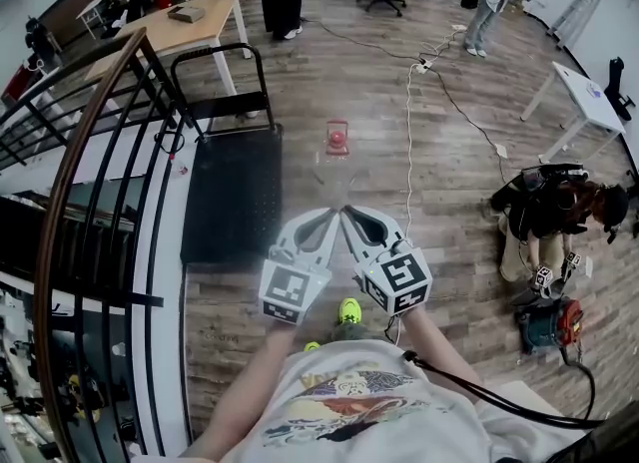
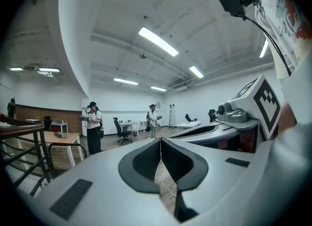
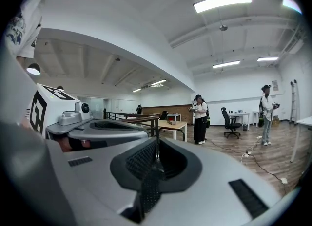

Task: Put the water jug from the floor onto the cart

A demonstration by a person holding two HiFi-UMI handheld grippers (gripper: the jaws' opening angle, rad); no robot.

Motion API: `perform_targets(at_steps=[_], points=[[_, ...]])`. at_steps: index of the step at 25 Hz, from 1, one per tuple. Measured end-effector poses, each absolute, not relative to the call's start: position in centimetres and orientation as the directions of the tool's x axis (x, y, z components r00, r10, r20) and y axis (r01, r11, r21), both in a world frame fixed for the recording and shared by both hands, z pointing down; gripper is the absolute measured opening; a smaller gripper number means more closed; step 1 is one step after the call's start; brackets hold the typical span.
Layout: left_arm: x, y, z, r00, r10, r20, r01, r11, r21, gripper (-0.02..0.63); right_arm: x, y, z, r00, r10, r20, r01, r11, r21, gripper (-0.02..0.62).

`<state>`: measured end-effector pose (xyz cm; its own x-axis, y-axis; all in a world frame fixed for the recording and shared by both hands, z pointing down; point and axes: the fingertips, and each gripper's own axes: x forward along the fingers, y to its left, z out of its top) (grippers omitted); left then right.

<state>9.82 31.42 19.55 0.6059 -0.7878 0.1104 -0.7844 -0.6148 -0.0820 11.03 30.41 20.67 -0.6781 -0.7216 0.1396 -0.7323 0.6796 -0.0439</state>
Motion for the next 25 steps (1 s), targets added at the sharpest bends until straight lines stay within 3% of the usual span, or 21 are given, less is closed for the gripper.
perform_targets(at_steps=[10, 25], points=[[15.3, 25.0, 20.4, 0.575, -0.806, 0.137, -0.804, -0.589, -0.089, 0.012, 16.5, 24.0, 21.5, -0.717, -0.685, 0.129, -0.695, 0.716, -0.06, 0.031], [17.2, 19.2, 22.5, 0.541, -0.821, 0.179, -0.825, -0.56, -0.072, 0.012, 18.3, 18.1, 23.7, -0.735, -0.662, 0.145, -0.676, 0.73, -0.099, 0.031]])
